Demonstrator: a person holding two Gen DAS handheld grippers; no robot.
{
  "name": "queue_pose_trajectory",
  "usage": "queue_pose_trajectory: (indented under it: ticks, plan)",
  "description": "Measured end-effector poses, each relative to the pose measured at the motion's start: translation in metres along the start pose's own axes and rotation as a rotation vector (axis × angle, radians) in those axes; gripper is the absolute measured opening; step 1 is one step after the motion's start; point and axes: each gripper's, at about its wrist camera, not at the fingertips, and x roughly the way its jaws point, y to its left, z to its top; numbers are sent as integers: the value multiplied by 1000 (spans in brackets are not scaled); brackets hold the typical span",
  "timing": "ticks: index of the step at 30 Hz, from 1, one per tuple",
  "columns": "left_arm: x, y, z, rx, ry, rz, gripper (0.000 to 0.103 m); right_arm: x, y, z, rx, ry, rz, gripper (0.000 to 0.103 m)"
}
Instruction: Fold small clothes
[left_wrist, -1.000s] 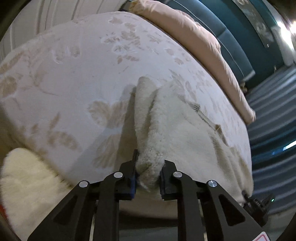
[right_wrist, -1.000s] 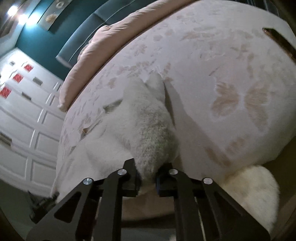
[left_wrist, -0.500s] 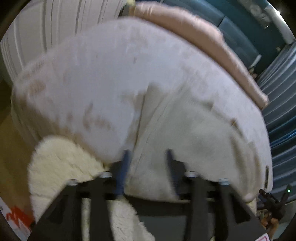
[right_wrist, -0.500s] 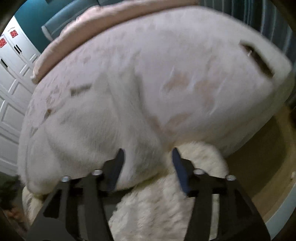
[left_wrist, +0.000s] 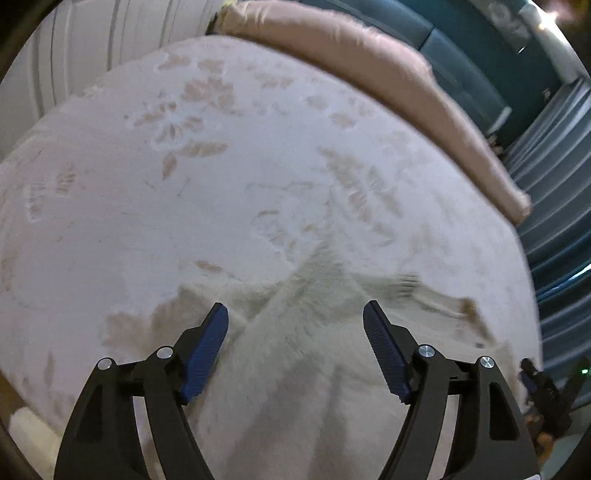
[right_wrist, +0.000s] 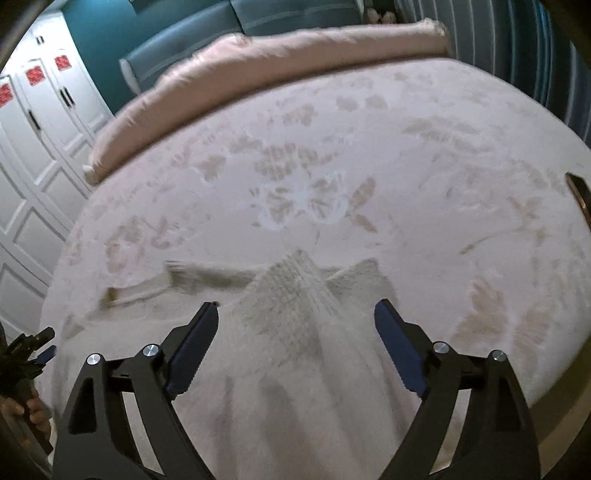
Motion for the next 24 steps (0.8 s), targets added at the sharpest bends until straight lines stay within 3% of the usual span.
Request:
queue_pose_trajectory:
  ticks: [1, 2, 3, 4, 7, 9, 11, 14, 17, 19, 21, 24]
  plan:
    - [10, 0, 0, 13, 9, 2, 71, 12, 1, 1, -8, 20, -13, 80]
    - [15, 1, 0, 22, 16, 7, 54, 17, 0, 0, -20, 32, 3, 57]
    - [21, 0, 1, 33, 34, 5, 36, 21, 2, 0, -38, 47, 25, 19]
    - [25, 0, 3, 34, 53, -15, 9, 21, 3, 1, -50, 52, 41, 8]
    - [-1, -4, 10, 28, -29, -72, 7, -12, 5, 12, -21, -57, 138, 8]
    - [-30, -7, 21, 38, -112, -97, 7, -50, -6, 27, 42, -176, 202, 7]
    - [-38, -1, 31, 38, -140, -79, 7, -59, -19, 35, 69, -228, 176, 7]
    - [-6, 15, 32, 38, -72, -3, 7, -17, -40, 36, 87, -139, 55, 7]
    - [40, 32, 16, 23, 18, 65, 9, 48, -57, 16, 93, 33, -36, 7]
    - [40, 31, 12, 28, -22, 77, 9, 45, -51, 17, 60, 12, -60, 8]
    - [37, 26, 12, 37, -19, 90, 10, 37, -42, 23, 64, 28, -20, 11]
    - [19, 16, 12, 48, -24, 72, 18, 6, -33, 27, 68, -22, -43, 20]
